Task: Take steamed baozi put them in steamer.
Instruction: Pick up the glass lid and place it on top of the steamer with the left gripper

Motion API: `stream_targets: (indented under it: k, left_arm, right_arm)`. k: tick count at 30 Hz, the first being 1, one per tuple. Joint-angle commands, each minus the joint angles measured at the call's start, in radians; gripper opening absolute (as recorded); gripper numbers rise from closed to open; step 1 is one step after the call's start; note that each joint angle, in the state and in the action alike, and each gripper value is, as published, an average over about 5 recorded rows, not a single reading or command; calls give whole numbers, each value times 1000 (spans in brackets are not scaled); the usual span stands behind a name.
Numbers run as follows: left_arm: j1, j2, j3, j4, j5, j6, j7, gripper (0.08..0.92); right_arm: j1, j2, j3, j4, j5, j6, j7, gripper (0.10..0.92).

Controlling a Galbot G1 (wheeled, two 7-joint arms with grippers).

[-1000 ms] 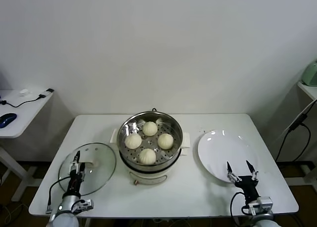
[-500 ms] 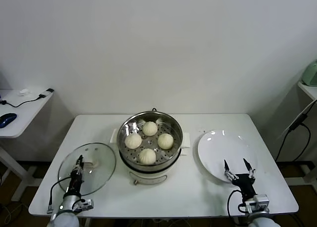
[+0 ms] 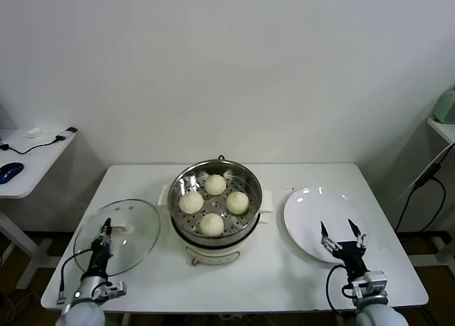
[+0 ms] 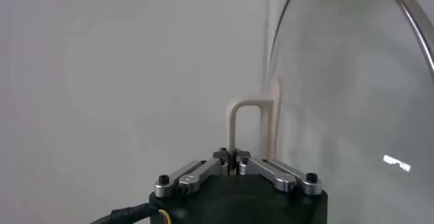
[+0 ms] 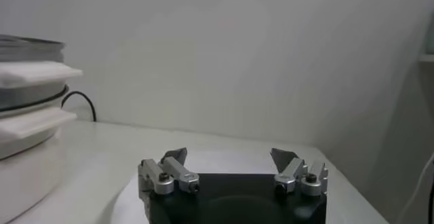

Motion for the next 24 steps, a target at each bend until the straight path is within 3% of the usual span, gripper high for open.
stream_targets:
  k: [1, 7, 12, 18, 24]
  left_arm:
    - [86, 59, -32, -258, -140, 89, 135, 134]
    - [135, 151, -99, -492, -208, 237, 288, 134]
    - [86, 171, -51, -623, -190, 368, 365, 134]
    - [-23, 143, 179, -720, -4, 528, 438, 134]
    - [-152, 65, 442, -715, 187, 628, 536, 134]
  right_arm:
    - [9, -11, -3, 23, -1, -22, 10, 823]
    - [21, -11, -14, 32, -12, -39, 28, 823]
    - [24, -15, -22, 31, -24, -38, 28, 823]
    - [14, -18, -28, 12, -29, -10, 18, 823]
    - [-7, -15, -20, -30, -40, 76, -13, 823]
